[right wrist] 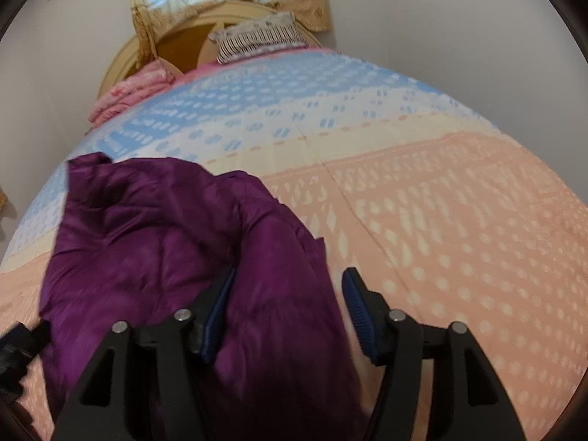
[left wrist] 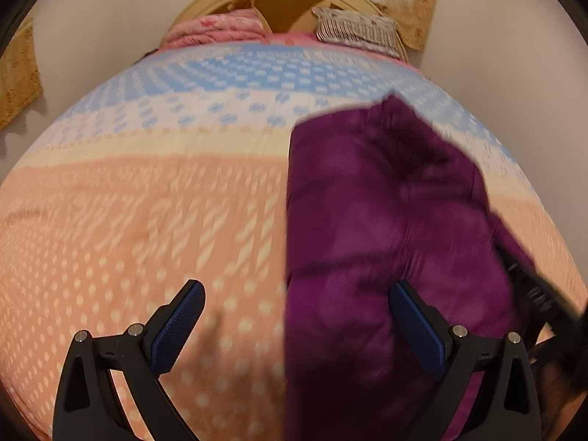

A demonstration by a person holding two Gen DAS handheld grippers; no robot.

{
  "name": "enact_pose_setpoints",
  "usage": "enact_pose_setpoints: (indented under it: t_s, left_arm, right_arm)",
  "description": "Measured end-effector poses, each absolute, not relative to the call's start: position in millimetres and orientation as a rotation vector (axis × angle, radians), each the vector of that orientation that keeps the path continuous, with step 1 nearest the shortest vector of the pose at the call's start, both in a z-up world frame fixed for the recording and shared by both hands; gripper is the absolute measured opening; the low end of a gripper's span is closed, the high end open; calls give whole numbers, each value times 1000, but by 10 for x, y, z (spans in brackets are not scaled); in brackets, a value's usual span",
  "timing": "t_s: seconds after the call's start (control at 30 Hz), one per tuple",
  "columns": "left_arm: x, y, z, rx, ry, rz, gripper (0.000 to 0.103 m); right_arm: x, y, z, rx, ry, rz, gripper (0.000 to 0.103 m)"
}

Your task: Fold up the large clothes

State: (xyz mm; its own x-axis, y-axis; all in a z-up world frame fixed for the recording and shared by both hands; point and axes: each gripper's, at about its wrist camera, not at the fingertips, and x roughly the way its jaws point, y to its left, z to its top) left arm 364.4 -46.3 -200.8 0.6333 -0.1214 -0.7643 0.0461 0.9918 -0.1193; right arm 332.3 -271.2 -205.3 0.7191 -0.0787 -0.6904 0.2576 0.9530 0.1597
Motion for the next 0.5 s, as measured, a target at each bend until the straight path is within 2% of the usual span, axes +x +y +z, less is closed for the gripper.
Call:
enact_pose_setpoints:
  t_s: [0.5]
  left_arm:
    - [3507, -527, -2215, -111, 853, -176, 102]
  right_arm:
    - [3292, -2819, -2319, 335, 798, -77, 66]
